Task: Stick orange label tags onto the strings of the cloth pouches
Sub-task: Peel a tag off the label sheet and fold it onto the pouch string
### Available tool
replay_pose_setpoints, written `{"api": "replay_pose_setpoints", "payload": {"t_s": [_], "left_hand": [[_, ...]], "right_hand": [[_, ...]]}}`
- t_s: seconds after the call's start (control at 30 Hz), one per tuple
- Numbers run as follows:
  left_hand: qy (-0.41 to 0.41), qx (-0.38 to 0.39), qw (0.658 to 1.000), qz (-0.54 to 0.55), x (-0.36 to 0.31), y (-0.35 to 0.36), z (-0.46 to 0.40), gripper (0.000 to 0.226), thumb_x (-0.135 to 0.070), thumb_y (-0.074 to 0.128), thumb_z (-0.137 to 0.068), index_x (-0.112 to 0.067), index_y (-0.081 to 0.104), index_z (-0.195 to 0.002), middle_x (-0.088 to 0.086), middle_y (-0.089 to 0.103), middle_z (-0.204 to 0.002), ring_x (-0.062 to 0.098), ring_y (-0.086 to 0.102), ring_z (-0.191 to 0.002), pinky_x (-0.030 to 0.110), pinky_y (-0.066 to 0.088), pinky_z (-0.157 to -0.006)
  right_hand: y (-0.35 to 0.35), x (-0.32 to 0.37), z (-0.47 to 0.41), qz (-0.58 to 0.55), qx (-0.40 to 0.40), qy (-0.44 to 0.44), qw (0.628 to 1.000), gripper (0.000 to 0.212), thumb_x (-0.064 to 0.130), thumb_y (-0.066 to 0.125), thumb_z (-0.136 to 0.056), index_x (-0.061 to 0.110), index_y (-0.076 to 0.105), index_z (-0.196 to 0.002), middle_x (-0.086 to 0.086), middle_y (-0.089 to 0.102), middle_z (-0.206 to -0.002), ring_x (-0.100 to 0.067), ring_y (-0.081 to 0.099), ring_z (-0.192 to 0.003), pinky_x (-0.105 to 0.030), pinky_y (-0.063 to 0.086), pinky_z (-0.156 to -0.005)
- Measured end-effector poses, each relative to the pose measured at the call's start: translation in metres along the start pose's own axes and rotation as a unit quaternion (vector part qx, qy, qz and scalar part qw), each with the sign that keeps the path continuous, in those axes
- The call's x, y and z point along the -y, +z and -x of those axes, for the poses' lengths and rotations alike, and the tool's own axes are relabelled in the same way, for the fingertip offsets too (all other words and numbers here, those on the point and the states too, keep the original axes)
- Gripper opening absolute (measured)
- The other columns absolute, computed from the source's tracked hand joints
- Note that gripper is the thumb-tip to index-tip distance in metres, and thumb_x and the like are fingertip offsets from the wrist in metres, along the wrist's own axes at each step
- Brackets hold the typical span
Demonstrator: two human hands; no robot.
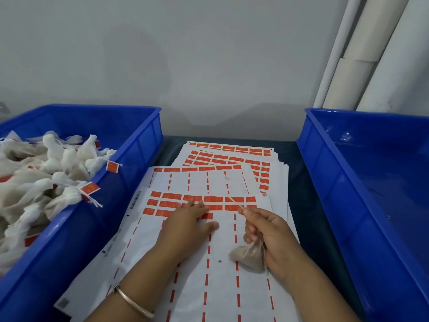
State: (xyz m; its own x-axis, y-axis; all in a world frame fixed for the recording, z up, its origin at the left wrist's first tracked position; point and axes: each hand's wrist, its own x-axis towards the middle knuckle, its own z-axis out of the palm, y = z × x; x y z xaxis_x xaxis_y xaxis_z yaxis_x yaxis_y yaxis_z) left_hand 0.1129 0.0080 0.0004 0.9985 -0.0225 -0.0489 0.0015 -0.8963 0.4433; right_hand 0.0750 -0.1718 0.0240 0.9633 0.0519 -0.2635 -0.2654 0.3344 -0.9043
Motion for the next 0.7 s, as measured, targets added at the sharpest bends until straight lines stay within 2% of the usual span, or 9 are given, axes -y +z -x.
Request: {"api": "replay_pose_setpoints", "payload": {"t_s": [0.17,0.27,0.33,0.37,0.4,0.47,0.6,0.7], "left_hand": [[0.009,-0.007,1.0,-0.024,-0.0005,0.0007,0.0008,0.054,-0.062,0.049,-0.083,-0.04,0.045,-0.133,-0.015,0.03,-0.148,0.016,0.028,-0.138,0.043,0.027,-0.108],[0.032,-0.042,0.998,-0.038,-0.0013,0.0031,0.0042,0.046,-0.058,0.047,-0.086,-0.041,0.05,-0.128,-0.015,0.041,-0.142,0.013,0.042,-0.129,0.038,0.036,-0.103],[0.054,-0.082,0.995,-0.023,-0.0019,0.0045,0.0068,0.037,-0.052,0.051,-0.087,-0.039,0.058,-0.121,-0.015,0.054,-0.13,0.009,0.057,-0.11,0.026,0.041,-0.092],[0.063,-0.094,0.994,-0.011,-0.0022,0.0047,0.0079,0.033,-0.049,0.053,-0.087,-0.038,0.062,-0.117,-0.015,0.061,-0.122,0.005,0.06,-0.096,0.019,0.039,-0.085],[0.07,-0.1,0.993,-0.003,-0.0025,0.0044,0.0084,0.029,-0.046,0.054,-0.087,-0.036,0.064,-0.113,-0.015,0.065,-0.115,0.002,0.057,-0.084,0.016,0.035,-0.08],[0.079,-0.101,0.992,-0.007,-0.0019,0.0042,0.0078,0.026,-0.045,0.053,-0.088,-0.035,0.067,-0.108,-0.015,0.067,-0.109,-0.001,0.049,-0.074,0.013,0.031,-0.078],[0.089,-0.096,0.99,-0.047,-0.0009,0.005,0.0052,0.026,-0.045,0.049,-0.09,-0.036,0.066,-0.108,-0.016,0.066,-0.108,0.0,0.048,-0.074,0.012,0.032,-0.079],[0.086,-0.096,0.99,-0.057,-0.0007,0.0048,0.0048,0.027,-0.043,0.048,-0.091,-0.037,0.065,-0.111,-0.016,0.065,-0.111,0.0,0.05,-0.077,0.017,0.041,-0.087]], "right_hand": [[0.0015,-0.0004,-0.001,0.028,-0.007,-0.004,1.0,0.014,0.019,0.064,-0.086,0.02,0.077,-0.081,-0.002,0.054,-0.055,-0.009,0.045,-0.045,-0.022,0.046,-0.051],[0.0013,-0.0019,-0.0014,0.032,-0.014,-0.001,0.999,0.011,0.021,0.065,-0.085,0.016,0.075,-0.085,-0.003,0.055,-0.056,-0.009,0.047,-0.044,-0.022,0.046,-0.052],[0.0012,-0.0024,-0.0014,0.03,-0.016,0.0,0.999,0.01,0.021,0.065,-0.086,0.016,0.075,-0.086,-0.004,0.056,-0.057,-0.01,0.048,-0.044,-0.022,0.047,-0.052],[0.0012,-0.0025,-0.0014,0.032,-0.017,0.0,0.999,0.01,0.021,0.066,-0.086,0.017,0.075,-0.086,-0.004,0.057,-0.058,-0.01,0.048,-0.045,-0.022,0.047,-0.052],[0.001,-0.0024,-0.0015,0.035,-0.017,0.0,0.999,0.01,0.021,0.066,-0.085,0.017,0.075,-0.085,-0.004,0.057,-0.058,-0.01,0.048,-0.045,-0.022,0.047,-0.052],[0.0009,-0.0022,-0.0019,0.035,-0.016,0.001,0.999,0.011,0.021,0.065,-0.086,0.017,0.075,-0.085,-0.004,0.057,-0.058,-0.01,0.048,-0.045,-0.022,0.047,-0.053],[0.0005,-0.0021,-0.0024,0.028,-0.017,0.002,0.999,0.011,0.019,0.064,-0.087,0.013,0.073,-0.092,-0.004,0.056,-0.057,-0.01,0.047,-0.045,-0.023,0.047,-0.052],[0.0013,-0.0019,-0.0022,0.028,-0.016,0.001,0.999,0.011,0.019,0.064,-0.087,0.014,0.074,-0.089,-0.004,0.056,-0.057,-0.011,0.047,-0.046,-0.024,0.046,-0.053]]}}
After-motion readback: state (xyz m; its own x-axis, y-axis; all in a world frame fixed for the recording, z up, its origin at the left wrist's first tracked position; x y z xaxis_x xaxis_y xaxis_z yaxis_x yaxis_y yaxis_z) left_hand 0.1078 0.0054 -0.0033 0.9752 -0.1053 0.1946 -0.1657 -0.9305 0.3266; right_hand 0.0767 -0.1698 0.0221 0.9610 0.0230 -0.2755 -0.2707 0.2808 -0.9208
